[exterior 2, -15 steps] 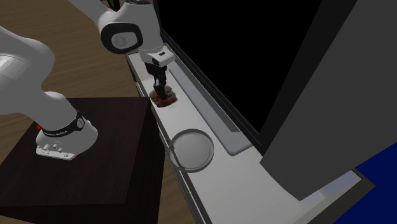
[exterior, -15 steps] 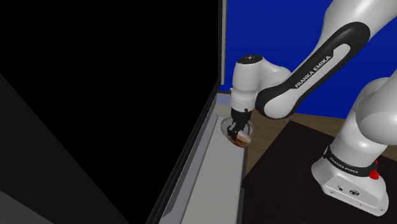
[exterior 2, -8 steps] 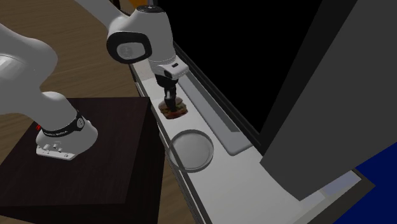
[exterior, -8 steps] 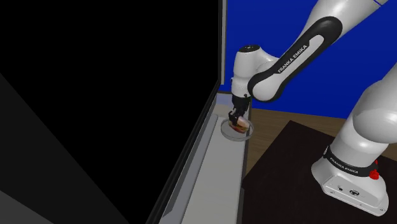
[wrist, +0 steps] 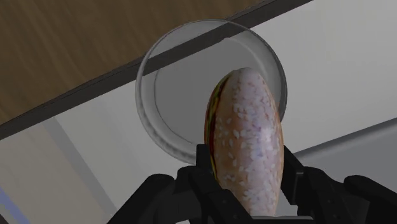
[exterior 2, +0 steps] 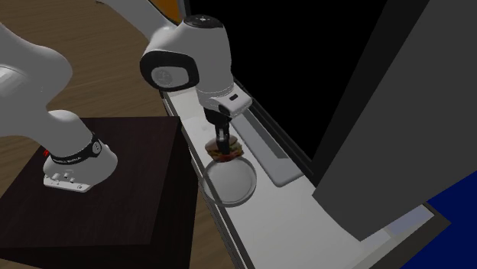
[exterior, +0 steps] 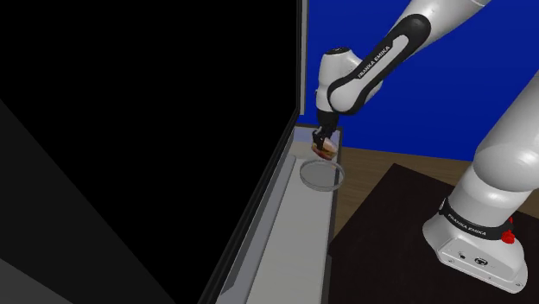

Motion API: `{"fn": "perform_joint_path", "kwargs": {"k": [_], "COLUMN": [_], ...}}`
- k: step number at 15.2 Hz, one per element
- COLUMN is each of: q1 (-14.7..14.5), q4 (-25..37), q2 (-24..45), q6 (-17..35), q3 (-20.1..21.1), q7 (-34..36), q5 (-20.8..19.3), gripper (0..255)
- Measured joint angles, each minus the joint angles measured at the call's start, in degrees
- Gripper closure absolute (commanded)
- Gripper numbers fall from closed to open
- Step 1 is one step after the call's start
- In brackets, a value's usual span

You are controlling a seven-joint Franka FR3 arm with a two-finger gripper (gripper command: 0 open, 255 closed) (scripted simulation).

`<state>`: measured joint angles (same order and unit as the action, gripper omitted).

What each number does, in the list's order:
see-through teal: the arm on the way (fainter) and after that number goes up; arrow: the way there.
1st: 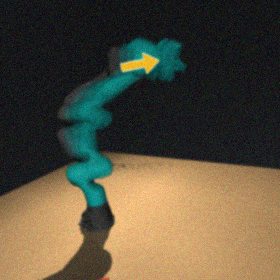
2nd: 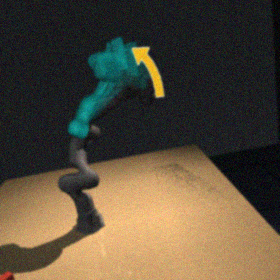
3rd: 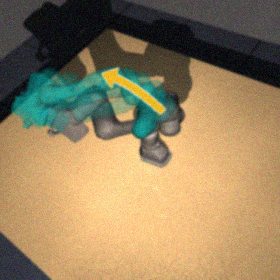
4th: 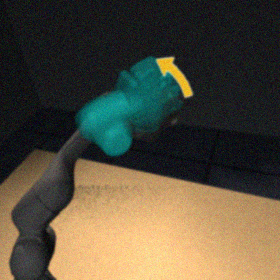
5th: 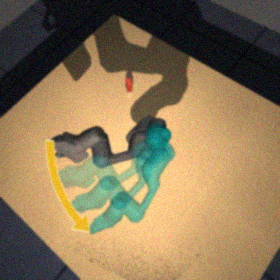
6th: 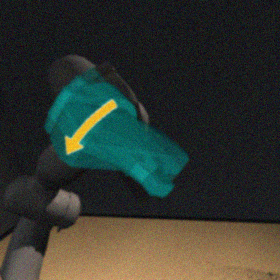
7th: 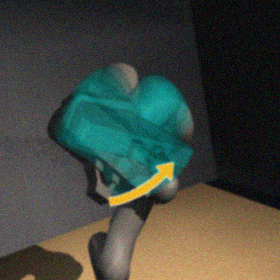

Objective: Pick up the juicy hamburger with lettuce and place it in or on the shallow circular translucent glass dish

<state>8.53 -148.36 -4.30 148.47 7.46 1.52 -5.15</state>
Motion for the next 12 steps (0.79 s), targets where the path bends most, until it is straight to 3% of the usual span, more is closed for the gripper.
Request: {"fn": "perform_joint_path", "kwargs": {"k": [3,12], "q1": [1.41,1.83], "q4": [2.53,2.67], "q2": [2.38,9.77], "q6": [-0.03,7.10], "q3": [-1.57,-2.31], "q7": [-2.75,-1.02], "q5": [-0.29,-3.23], "gripper": [255,255]}}
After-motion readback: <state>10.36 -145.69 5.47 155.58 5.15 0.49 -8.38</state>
